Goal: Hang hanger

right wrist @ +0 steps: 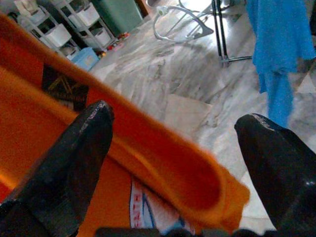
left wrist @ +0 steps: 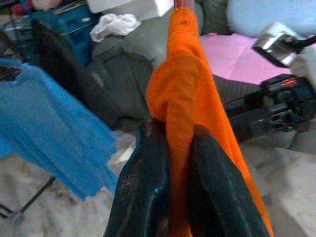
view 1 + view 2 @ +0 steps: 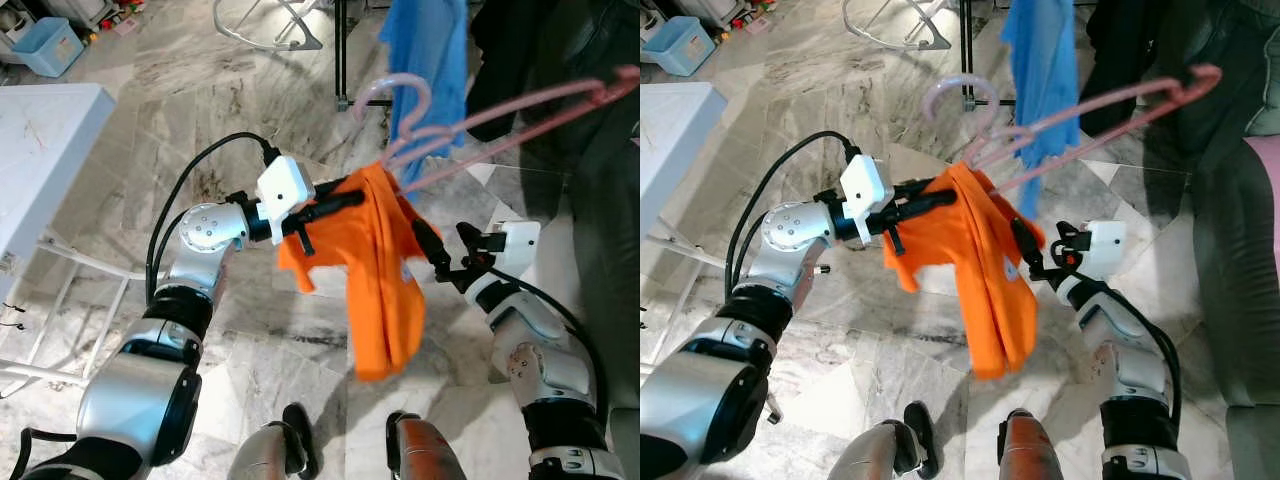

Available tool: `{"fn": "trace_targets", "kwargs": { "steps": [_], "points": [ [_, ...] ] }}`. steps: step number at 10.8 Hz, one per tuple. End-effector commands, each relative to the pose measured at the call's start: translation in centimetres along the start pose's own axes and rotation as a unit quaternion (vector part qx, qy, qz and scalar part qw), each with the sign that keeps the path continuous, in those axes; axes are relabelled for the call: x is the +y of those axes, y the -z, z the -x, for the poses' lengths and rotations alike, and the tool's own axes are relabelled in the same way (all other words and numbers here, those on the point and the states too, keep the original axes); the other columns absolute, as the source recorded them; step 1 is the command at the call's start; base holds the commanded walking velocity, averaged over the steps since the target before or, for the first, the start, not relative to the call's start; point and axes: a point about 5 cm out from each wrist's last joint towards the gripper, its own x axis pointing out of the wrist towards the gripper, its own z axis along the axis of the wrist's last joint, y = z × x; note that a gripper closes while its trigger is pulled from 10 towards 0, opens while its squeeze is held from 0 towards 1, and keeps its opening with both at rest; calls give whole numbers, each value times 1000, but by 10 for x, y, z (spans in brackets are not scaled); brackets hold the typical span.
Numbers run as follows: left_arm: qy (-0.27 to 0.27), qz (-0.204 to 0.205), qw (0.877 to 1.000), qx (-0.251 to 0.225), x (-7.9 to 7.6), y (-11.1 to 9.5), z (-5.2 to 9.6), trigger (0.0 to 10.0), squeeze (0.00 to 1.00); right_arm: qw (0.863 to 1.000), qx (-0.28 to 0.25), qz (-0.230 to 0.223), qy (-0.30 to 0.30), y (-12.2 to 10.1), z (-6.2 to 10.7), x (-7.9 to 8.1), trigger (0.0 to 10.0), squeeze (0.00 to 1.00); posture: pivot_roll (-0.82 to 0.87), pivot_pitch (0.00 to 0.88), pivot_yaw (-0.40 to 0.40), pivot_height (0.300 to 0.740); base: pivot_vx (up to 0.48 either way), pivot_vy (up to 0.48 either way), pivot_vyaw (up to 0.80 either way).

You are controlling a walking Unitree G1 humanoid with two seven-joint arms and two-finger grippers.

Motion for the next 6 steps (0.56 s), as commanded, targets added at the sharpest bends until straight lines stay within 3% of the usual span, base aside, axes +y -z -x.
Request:
{"fn": "trace_targets", "kwargs": {
  "steps": [1,2,3,6],
  "points": [
    [1,-2,1000,-14,1,-3,4,0,0,1000,5,-12,-5,4,0,2,10000,0,-285,277,160,740,0,0,0],
    [5,1,1000,-20,-1,-4,4,0,0,1000,1,-17,-10,2,0,3,10000,0,-285,276,162,740,0,0,0],
    [10,3,1000,-20,-3,-4,4,0,0,999,-8,-33,-20,-1,-1,5,10000,1000,-283,276,161,740,0,0,0],
    [20,5,999,-40,-5,-11,1,0,0,999,5,-28,-32,4,-4,9,10000,988,-278,277,158,740,0,0,0]
  ]
}}
